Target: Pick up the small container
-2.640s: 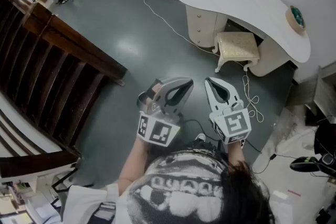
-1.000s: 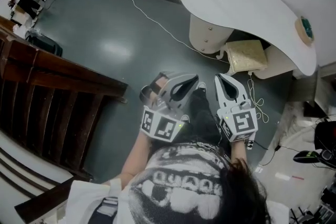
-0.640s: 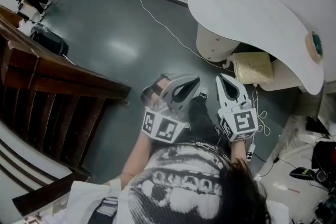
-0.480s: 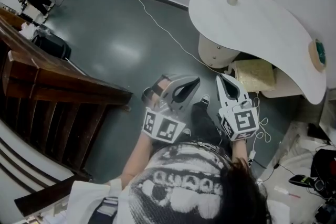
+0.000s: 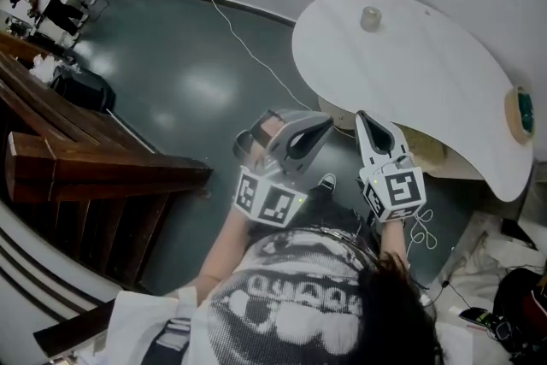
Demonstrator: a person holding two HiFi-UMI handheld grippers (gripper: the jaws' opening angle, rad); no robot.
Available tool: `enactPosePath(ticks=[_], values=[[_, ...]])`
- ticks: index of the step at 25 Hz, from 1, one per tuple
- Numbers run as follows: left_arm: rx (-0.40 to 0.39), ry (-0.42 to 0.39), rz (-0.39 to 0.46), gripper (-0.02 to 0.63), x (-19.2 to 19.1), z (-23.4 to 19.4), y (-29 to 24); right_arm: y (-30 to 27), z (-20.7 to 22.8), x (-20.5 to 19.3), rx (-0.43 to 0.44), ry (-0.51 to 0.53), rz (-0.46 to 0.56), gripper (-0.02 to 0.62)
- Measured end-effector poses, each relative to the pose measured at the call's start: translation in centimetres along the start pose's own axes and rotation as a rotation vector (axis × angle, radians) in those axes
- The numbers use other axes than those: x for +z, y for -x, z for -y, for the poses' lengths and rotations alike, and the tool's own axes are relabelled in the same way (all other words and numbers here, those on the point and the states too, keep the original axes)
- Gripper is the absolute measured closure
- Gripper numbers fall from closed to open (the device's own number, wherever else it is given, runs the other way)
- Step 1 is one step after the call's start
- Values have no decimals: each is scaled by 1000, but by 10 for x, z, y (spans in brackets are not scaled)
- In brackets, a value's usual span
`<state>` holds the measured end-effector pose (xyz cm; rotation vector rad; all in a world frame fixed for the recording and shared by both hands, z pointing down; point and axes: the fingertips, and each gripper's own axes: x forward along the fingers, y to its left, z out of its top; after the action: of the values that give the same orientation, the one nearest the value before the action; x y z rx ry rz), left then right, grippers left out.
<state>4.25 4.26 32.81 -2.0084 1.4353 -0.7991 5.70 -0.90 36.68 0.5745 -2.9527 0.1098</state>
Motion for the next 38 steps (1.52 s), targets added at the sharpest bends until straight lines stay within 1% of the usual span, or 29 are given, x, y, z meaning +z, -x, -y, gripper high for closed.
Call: enactPosePath(ticks=[4,8,14,18,22,26,30,35,38], values=[[1,18,-15,597,-10,-7,-24,-10,24,2,6,0,-2,593],[-1,20,-24,597,-18,-17,-42,-17,44,-3,-15,-18,-16,592],[-21,31,-21,597,-19,-18,-50,-20,53,-7,-32,-43,-17,592],[-45,14,-20,597,-19,-19,-56,-22,60,-7,-50,-52,-14,593],[-68,8,1,597,-20,-25,-69,-27,73,-7,-78,-62,-19,593],[-103,6,24,597,-32,-33,-88,-43,89,-9,-117,-77,-21,594],[-139,11,66,597,-46,-46,-112,-65,108,-10,-167,-79,-34,592],[-198,-5,114,597,-70,-75,-138,-103,133,-7,-243,-110,-42,592],[-232,-7,128,597,-93,-97,-148,-133,145,-5,-289,-118,-58,592]])
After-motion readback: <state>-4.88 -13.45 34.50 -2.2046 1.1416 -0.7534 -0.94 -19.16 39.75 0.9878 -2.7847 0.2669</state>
